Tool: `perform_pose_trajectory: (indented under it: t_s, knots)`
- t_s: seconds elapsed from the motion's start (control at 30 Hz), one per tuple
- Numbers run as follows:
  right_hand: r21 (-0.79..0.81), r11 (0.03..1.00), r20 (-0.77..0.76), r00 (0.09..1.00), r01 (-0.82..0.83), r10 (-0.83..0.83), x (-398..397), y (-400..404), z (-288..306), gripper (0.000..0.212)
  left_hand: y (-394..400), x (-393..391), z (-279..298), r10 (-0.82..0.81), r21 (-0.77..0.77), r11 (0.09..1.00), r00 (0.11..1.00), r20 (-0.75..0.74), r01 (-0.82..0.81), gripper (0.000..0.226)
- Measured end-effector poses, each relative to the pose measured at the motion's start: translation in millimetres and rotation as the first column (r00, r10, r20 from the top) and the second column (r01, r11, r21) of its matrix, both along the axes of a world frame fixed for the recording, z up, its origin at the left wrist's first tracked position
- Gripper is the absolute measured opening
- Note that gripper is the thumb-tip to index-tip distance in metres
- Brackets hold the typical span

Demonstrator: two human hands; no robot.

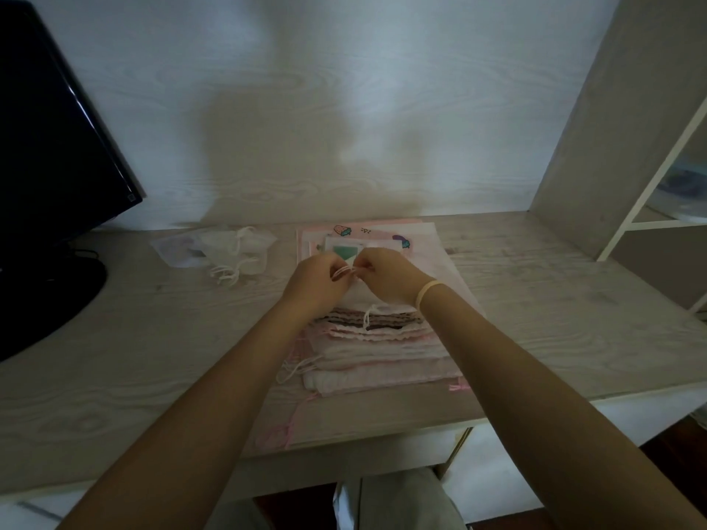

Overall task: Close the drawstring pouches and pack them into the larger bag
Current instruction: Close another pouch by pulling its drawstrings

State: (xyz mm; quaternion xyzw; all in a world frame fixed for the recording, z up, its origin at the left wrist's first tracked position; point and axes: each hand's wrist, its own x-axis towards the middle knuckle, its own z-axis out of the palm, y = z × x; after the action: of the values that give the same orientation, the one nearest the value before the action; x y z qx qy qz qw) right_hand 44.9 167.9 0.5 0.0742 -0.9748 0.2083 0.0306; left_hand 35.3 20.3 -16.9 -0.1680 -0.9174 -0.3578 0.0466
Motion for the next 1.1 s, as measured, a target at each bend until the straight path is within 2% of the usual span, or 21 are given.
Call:
perform_pose_trajectory:
  t_s: [0.07,0.13,0.2,0.27,0.4,0.57,0.73,0.83,0.9,0.97,1.03,1.1]
  knots:
    - [-0.055,0.998,0.126,0.992,0.005,0.002,1.2,0.1,1.6,0.025,0.1,1.0,-4.9,-0.004,-0.033,0.999,0.998,-0.065,0.002,0.011]
    - [-0.259,0.965,0.242,0.970,0.049,0.015,2.9,1.7,2.2,0.022,0.3,1.9,-8.2,0.034,-0.035,0.999,0.985,-0.170,-0.041,0.012]
    - [-0.551,0.821,0.333,0.941,0.147,0.055,3.9,5.5,-0.7,0.020,-0.3,1.8,-9.9,0.112,0.016,0.994,0.959,-0.259,-0.112,0.026]
    - [-0.719,0.657,0.383,0.918,0.227,0.102,3.5,8.3,-3.9,0.022,0.5,1.3,-9.8,0.126,0.028,0.992,0.945,-0.302,-0.123,0.028]
    - [-0.797,0.528,0.408,0.906,0.292,0.115,5.9,7.0,0.2,0.025,3.9,1.2,-8.2,0.065,0.018,0.998,0.959,-0.277,-0.063,0.007]
    - [-0.840,0.452,0.395,0.910,0.302,0.127,5.3,9.8,-0.7,0.022,6.5,3.1,-5.3,0.081,0.054,0.996,0.960,-0.267,-0.069,0.017]
    - [-0.836,0.479,0.357,0.928,0.269,0.103,4.7,15.2,-5.0,0.014,5.2,-2.3,-1.0,0.110,0.040,0.994,0.973,-0.202,-0.104,0.014]
    - [-0.804,0.537,0.312,0.950,0.255,0.017,4.6,17.3,-7.3,0.015,4.3,-1.3,4.5,0.025,0.196,0.980,0.997,0.071,-0.038,0.014]
    - [-0.741,0.629,0.247,0.966,0.234,-0.069,4.4,15.3,-8.6,0.011,2.6,0.4,10.0,-0.085,0.298,0.954,0.957,0.276,-0.001,0.017]
    - [-0.647,0.731,0.165,0.976,0.217,-0.143,3.2,14.3,-9.3,0.009,-1.7,1.2,13.3,-0.168,0.351,0.936,0.917,0.361,0.034,0.017]
    - [-0.585,0.776,0.085,0.969,0.236,-0.230,1.1,18.3,-10.3,0.011,-8.5,-0.2,13.1,-0.185,0.291,0.953,0.918,0.352,0.080,0.017]
    - [-0.573,0.774,0.039,0.951,0.272,-0.305,-1.6,24.8,-12.4,0.010,-17.5,-3.2,11.9,-0.180,0.071,0.983,0.944,0.277,0.166,0.021]
